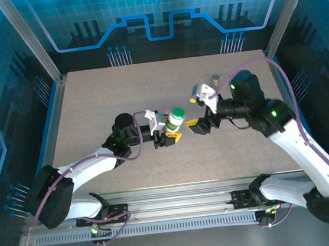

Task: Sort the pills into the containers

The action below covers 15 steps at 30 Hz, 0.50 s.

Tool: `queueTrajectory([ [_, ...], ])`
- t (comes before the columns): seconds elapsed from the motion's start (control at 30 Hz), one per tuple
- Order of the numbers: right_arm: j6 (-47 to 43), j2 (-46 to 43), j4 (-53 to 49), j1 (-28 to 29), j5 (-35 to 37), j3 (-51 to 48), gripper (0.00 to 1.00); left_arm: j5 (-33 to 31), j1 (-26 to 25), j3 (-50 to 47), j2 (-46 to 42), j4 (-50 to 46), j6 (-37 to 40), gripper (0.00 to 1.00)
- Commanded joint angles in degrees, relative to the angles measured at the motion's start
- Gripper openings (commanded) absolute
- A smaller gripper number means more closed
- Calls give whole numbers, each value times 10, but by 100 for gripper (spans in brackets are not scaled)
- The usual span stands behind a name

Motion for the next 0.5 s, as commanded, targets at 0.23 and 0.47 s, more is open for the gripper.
queueTrajectory([
  [0.23, 66, -59, 351, -9, -73, -179, 73, 58, -2, -27, 13, 127, -39, 0],
  [0.47, 51, 10, 315, -9, -202, -135, 72, 86, -1, -38, 21, 139, 2, 0],
])
